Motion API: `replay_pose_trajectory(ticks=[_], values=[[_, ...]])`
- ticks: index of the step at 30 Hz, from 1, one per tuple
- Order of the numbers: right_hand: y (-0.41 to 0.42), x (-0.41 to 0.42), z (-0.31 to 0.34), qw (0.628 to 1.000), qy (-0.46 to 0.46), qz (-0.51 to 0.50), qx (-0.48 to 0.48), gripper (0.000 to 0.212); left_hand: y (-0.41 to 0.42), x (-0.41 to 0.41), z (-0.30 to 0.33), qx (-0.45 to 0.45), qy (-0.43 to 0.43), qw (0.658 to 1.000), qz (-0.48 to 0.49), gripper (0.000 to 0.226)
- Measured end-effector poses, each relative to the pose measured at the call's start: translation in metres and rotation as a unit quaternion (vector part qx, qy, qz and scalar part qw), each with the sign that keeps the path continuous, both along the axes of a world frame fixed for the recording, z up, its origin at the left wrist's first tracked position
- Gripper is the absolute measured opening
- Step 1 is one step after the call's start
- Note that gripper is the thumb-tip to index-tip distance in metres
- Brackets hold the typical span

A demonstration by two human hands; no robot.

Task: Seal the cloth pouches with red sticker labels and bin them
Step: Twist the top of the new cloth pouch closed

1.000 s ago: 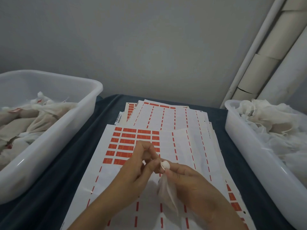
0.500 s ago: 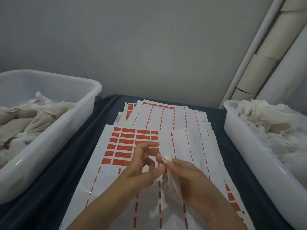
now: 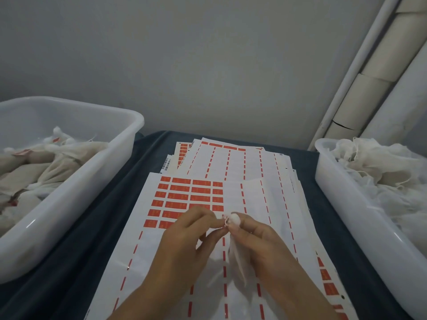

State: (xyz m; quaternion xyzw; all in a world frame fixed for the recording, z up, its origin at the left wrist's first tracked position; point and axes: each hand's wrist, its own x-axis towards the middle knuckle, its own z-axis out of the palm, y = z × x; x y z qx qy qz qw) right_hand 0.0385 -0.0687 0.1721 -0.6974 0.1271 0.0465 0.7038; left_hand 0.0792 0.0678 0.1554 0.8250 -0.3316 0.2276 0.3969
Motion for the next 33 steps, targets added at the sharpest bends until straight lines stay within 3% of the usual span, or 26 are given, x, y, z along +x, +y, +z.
replay_pose_trajectory(ticks=[3, 5, 7, 9, 11, 14, 18, 22, 25, 27, 28, 29, 31, 33], values=[[-0.002, 0.000, -0.001, 1.000, -0.001, -0.005, 0.000, 0.040, 0.001, 0.001, 0.000, -0.028, 0.030, 0.999, -0.011, 0.006], [-0.003, 0.000, 0.000, 1.000, 0.001, -0.009, 0.009, 0.040, 0.001, 0.002, 0.003, -0.074, 0.142, 0.987, -0.022, 0.010], [-0.004, 0.001, 0.001, 1.000, 0.004, -0.008, 0.026, 0.039, 0.001, 0.003, 0.008, -0.160, 0.296, 0.941, -0.041, 0.005], [-0.005, 0.000, 0.002, 1.000, 0.002, -0.007, 0.029, 0.037, 0.001, 0.002, 0.011, -0.236, 0.363, 0.900, -0.045, 0.016], [-0.004, 0.000, 0.002, 0.999, 0.002, -0.007, 0.032, 0.035, 0.001, -0.001, 0.014, -0.228, 0.300, 0.926, -0.040, 0.014], [-0.004, 0.000, 0.001, 1.000, -0.004, -0.007, 0.023, 0.037, 0.001, -0.004, 0.011, -0.125, 0.142, 0.980, -0.057, 0.020], [-0.003, 0.001, -0.002, 1.000, -0.013, -0.004, 0.016, 0.035, -0.001, -0.003, 0.004, -0.051, 0.044, 0.997, -0.042, 0.014], [-0.004, 0.000, -0.002, 1.000, -0.008, 0.001, -0.002, 0.035, 0.002, -0.001, 0.002, -0.017, 0.037, 0.999, -0.026, 0.014], [-0.004, 0.001, -0.004, 0.998, -0.016, 0.000, -0.067, 0.046, 0.001, 0.000, -0.001, -0.013, 0.044, 0.999, -0.017, 0.002], [-0.005, 0.001, -0.004, 0.995, -0.026, 0.002, -0.099, 0.046, 0.000, -0.001, 0.001, -0.001, 0.149, 0.989, -0.007, 0.017], [-0.006, 0.001, -0.004, 0.994, -0.031, 0.006, -0.104, 0.044, 0.000, -0.001, 0.004, -0.005, 0.258, 0.966, -0.019, 0.016], [-0.006, 0.001, -0.005, 0.994, -0.035, 0.011, -0.100, 0.042, 0.001, 0.001, 0.007, -0.033, 0.392, 0.918, -0.049, 0.013], [-0.007, 0.000, -0.005, 0.995, -0.038, 0.027, -0.085, 0.037, 0.006, 0.005, 0.015, -0.150, 0.627, 0.751, -0.143, 0.018], [-0.008, 0.000, -0.005, 0.996, -0.040, 0.042, -0.068, 0.035, 0.012, 0.007, 0.020, -0.266, 0.715, 0.615, -0.198, 0.018]])
